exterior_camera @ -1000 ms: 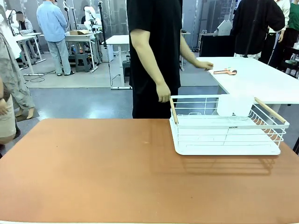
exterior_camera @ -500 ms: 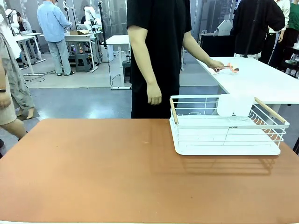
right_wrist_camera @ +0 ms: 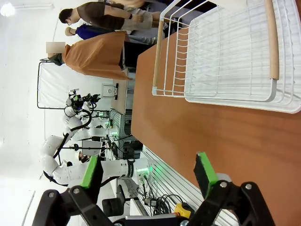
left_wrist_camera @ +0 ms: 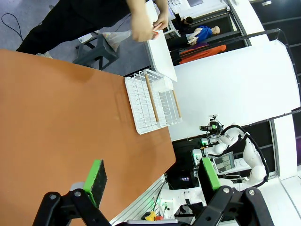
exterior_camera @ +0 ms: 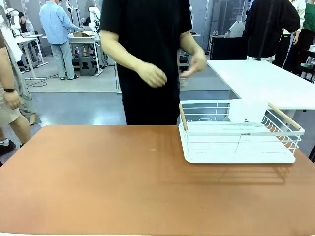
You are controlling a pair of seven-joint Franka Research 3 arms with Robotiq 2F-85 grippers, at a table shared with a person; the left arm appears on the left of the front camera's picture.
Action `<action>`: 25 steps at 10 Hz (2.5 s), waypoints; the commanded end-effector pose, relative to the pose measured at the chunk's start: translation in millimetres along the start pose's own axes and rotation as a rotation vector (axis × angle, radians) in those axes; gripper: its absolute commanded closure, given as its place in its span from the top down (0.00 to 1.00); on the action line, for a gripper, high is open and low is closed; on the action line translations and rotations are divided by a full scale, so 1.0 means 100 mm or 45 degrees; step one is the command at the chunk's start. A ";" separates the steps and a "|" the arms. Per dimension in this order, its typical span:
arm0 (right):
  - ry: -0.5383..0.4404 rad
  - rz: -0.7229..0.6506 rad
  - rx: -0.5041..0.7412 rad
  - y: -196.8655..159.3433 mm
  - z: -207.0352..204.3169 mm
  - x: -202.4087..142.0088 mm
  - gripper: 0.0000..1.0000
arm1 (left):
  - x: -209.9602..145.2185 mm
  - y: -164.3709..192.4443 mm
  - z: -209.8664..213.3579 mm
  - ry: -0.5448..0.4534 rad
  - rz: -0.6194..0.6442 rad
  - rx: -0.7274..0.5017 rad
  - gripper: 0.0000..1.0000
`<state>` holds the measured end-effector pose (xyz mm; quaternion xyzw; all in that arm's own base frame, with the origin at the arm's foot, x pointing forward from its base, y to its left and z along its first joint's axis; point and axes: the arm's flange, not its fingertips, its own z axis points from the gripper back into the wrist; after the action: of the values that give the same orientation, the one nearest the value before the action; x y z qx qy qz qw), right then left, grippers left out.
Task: Clean the table.
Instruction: Pick up the Lint Roller when the human hands it over.
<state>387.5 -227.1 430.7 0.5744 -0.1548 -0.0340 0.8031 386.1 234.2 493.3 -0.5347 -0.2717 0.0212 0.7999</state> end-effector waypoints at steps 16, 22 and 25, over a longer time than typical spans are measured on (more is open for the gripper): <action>-0.001 -0.002 0.006 0.02 0.00 0.00 1.00 | 0.00 -0.02 0.02 -0.007 -0.006 -0.025 1.00; -0.203 -0.222 -0.022 0.45 0.05 -0.20 1.00 | 0.00 -0.02 0.02 -0.007 -0.006 -0.025 1.00; -0.311 -0.624 -0.137 1.47 -0.35 -0.37 1.00 | 0.00 -0.02 0.02 -0.007 -0.006 -0.025 1.00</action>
<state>347.7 -185.3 523.7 0.5547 -0.1298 -0.2353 0.7875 386.1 234.2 493.1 -0.5346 -0.2715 0.0214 0.8000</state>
